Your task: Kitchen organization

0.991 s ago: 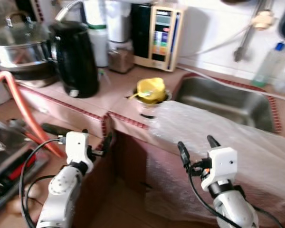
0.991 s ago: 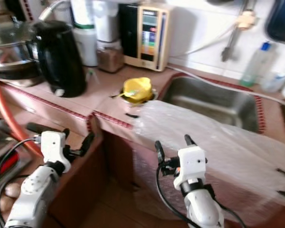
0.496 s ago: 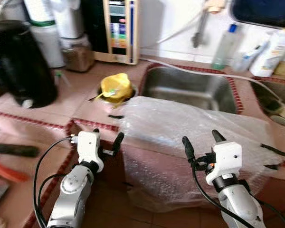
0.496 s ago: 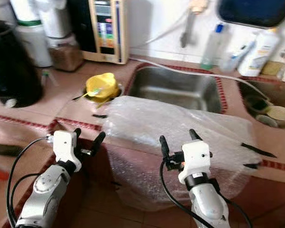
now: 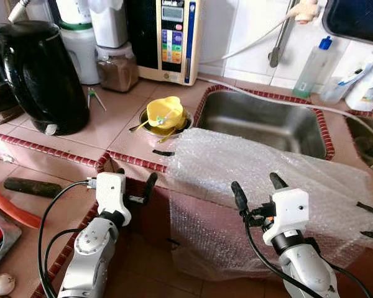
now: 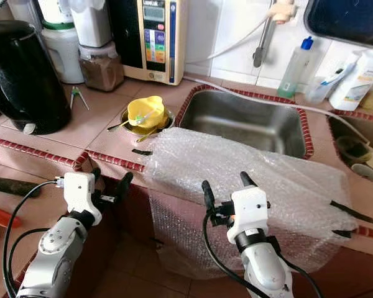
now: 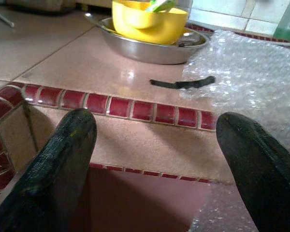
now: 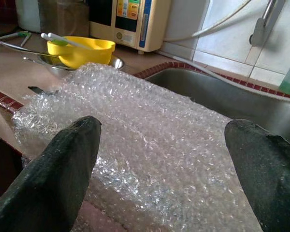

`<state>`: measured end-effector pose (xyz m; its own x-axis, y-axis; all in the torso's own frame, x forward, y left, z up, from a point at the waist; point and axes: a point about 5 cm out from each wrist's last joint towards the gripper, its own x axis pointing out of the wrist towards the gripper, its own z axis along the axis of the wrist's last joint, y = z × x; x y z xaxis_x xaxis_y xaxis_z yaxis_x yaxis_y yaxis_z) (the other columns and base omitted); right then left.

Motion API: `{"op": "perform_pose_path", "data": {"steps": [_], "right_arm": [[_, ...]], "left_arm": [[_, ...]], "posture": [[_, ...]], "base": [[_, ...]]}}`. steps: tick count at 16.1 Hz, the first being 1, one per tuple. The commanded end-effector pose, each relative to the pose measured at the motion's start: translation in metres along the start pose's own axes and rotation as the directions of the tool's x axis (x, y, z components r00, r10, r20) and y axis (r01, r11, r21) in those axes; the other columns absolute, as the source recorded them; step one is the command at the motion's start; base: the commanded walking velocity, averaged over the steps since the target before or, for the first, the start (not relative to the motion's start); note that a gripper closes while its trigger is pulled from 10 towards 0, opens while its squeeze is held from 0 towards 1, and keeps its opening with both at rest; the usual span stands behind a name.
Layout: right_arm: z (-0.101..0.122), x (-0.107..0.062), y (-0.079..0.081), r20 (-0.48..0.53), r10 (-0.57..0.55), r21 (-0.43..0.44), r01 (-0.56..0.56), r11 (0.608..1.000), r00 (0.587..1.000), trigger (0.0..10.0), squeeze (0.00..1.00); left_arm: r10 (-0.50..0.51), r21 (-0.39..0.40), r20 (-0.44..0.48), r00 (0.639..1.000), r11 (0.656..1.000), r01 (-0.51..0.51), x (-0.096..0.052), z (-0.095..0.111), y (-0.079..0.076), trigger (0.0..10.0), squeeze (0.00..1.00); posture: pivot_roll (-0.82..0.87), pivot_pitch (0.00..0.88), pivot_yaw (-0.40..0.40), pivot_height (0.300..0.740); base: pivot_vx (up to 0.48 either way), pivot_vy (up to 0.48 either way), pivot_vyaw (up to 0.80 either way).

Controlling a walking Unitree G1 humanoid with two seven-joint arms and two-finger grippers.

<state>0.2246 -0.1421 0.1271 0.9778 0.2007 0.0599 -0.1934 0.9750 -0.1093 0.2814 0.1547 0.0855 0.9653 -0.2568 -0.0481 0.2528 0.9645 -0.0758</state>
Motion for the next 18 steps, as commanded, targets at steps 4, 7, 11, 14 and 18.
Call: {"op": "perform_pose_path", "data": {"steps": [4, 7, 11, 14, 18], "right_arm": [[0.004, 0.002, -0.003, 0.023, -0.009, -0.025, 0.01, 1.0, 1.0, 10.0, 0.0], [0.008, 0.005, -0.003, 0.042, -0.008, -0.04, 0.01, 0.999, 0.999, 10.0, 0.0], [0.007, 0.004, -0.003, 0.042, -0.006, -0.045, 0.007, 0.999, 0.999, 10.0, 0.0], [0.006, 0.002, -0.002, 0.037, -0.001, -0.051, 0.003, 0.999, 0.999, 10.0, 0.0], [0.024, 0.003, -0.008, 0.102, -0.014, -0.074, 0.022, 0.997, 0.995, 10.0, 0.0]], "left_arm": [[-0.039, -0.012, 0.047, 0.998, 0.999, 0.04, 0.004, 0.01, -0.004, 10.0, 0.0], [-0.037, -0.003, 0.054, 0.998, 0.999, 0.037, 0.006, 0.012, 0.0, 10.0, 0.0], [-0.04, -0.01, 0.058, 0.998, 0.999, 0.041, 0.006, 0.013, 0.001, 10.0, 0.0], [-0.039, -0.011, 0.06, 0.997, 0.999, 0.04, 0.005, 0.014, 0.002, 10.0, 0.0], [0.028, -0.002, 0.123, 0.992, 1.0, -0.028, 0.0, 0.035, 0.022, 10.0, 0.0]], "posture": [[0.07, 0.0, -0.016, 0.74], [0.07, 0.0, -0.013, 0.74], [0.07, 0.0, -0.012, 0.74], [0.07, 0.0, -0.015, 0.74], [0.08, 0.0, -0.02, 0.74]], "base": [[0.0, 0.0, 0.0], [0.0, 0.0, 0.0], [0.0, 0.0, 0.0], [0.259, 0.0, 0.0], [0.306, 0.0, 0.0]]}}
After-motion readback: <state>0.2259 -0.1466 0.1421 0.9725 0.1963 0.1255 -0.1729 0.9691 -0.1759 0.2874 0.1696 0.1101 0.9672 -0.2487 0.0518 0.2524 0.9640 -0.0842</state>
